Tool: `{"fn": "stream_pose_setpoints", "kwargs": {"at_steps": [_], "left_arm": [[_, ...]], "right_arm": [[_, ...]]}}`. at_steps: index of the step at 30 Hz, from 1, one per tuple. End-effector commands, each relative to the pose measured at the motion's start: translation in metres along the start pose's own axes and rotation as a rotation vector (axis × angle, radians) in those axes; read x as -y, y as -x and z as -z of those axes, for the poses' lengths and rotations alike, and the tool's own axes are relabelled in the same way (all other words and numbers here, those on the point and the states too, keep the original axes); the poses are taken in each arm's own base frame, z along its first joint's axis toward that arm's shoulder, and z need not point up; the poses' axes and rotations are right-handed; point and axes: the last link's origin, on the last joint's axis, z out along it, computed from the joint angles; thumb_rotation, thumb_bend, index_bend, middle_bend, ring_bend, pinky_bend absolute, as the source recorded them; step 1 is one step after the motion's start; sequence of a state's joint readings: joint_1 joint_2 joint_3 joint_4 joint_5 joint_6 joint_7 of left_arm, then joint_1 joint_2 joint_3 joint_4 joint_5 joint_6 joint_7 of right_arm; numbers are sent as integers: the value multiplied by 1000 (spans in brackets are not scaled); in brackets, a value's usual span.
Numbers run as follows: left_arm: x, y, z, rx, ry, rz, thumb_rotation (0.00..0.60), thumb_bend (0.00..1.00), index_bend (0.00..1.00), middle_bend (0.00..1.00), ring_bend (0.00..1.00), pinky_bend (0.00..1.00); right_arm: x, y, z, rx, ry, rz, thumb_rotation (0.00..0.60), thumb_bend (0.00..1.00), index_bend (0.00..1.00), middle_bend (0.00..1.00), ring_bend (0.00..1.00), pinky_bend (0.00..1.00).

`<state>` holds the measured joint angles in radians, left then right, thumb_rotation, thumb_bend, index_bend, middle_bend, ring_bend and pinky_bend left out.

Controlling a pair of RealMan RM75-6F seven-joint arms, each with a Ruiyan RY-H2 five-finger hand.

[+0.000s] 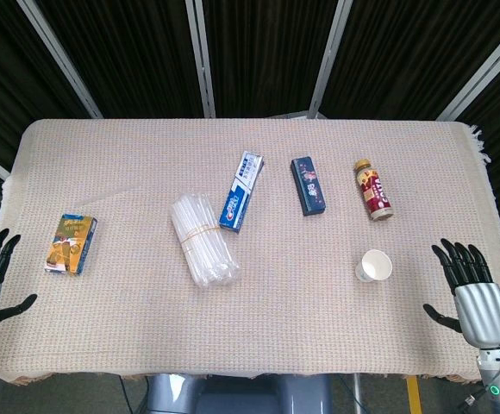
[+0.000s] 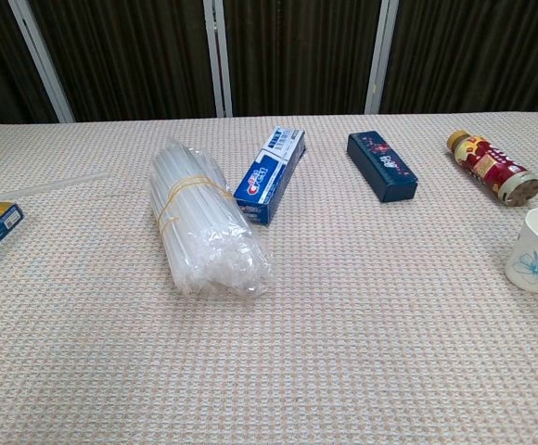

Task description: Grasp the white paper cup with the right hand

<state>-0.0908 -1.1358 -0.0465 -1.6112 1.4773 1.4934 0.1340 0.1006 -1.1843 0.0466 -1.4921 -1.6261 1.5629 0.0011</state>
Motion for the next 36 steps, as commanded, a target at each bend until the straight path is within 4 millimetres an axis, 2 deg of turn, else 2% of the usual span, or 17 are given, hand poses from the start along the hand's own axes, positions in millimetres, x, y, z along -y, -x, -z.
{"fn": "stream_pose_setpoints", "kwargs": {"at_steps": [1,16,27,31,36], "left_arm": [[0,0,0,0,1,0,600,99,0,0,0,0],[-1,0,-2,3,6,-6,600,97,0,0,0,0],[-1,0,-2,1,9,-7,600,99,0,0,0,0],[-2,0,-4,2,14,-10,600,96,0,0,0,0],[-3,0,-6,3,21,-12,600,99,0,0,0,0]], "right_arm": [[0,0,0,7,3,7,600,0,42,0,0,0],[0,0,1,39,15,24,600,0,57,0,0,0],[1,0,1,71,21,-20,600,0,109,0,0,0],[7,-3,-8,193,11,-73,600,0,110,0,0,0],[26,-9,-32,322,-26,-20,600,0,119,0,0,0]]}}
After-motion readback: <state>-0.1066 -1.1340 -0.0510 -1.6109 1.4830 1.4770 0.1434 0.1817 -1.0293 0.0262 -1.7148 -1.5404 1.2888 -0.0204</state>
